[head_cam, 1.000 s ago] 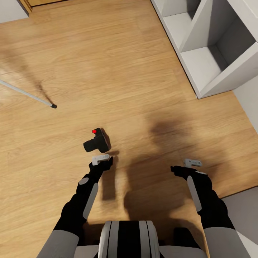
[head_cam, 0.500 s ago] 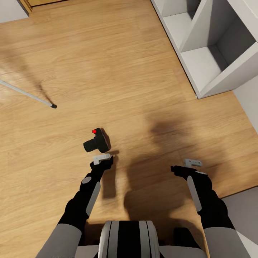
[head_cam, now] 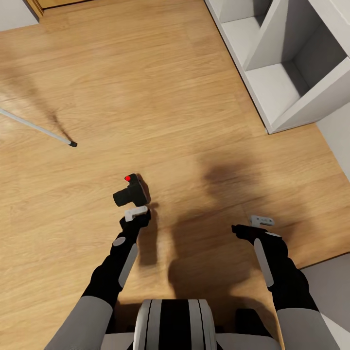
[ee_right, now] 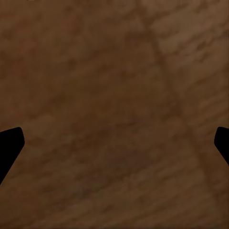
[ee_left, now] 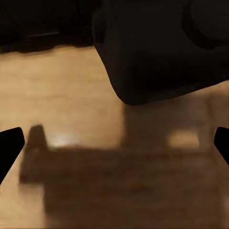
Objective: Attach the digital camera to the camera tripod in the bedroom.
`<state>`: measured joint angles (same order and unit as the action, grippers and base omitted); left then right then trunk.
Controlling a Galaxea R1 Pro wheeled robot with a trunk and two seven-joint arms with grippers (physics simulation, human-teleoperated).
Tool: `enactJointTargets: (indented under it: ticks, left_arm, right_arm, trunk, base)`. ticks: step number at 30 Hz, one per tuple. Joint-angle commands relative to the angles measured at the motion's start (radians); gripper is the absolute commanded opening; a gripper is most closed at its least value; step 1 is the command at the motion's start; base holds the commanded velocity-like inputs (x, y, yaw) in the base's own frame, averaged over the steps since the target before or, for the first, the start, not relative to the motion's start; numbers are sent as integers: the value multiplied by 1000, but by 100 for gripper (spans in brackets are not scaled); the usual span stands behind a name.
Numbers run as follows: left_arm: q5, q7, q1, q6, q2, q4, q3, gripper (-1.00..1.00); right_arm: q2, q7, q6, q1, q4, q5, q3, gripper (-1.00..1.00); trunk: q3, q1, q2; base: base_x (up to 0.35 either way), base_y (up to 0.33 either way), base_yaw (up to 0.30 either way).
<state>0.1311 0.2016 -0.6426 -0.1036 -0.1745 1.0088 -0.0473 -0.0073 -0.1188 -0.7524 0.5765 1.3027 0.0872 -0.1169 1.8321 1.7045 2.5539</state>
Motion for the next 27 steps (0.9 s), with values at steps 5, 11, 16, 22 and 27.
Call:
enactJointTargets:
  ticks: [5, 11, 16, 22, 27]
  left_arm:
    - [15, 44, -10, -1, 0, -1, -2, 100]
    - [21, 75, -18, -2, 0, -2, -2, 100]
    - [31, 77, -19, -3, 0, -9, -5, 100]
    - [70, 77, -36, -4, 0, -35, -6, 100]
    - [103, 78, -56, -4, 0, -72, -7, 100]
  right_arm:
    - [0, -8, -4, 0, 1, 9, 0, 100]
    - [0, -8, -4, 0, 2, 9, 0, 100]
    - [0, -8, -4, 0, 2, 9, 0, 100]
    - [0, -8, -4, 0, 3, 9, 0, 100]
    - [-1, -8, -4, 0, 4, 9, 0, 100]
  trunk:
    - [0, 0, 0]
    - [0, 0, 0]
    - [0, 0, 0]
    - [0, 0, 0]
    - [0, 0, 0]
  base:
    - [0, 0, 0]
    - [0, 0, 0]
    - [0, 0, 0]
    - [0, 0, 0]
    - [0, 0, 0]
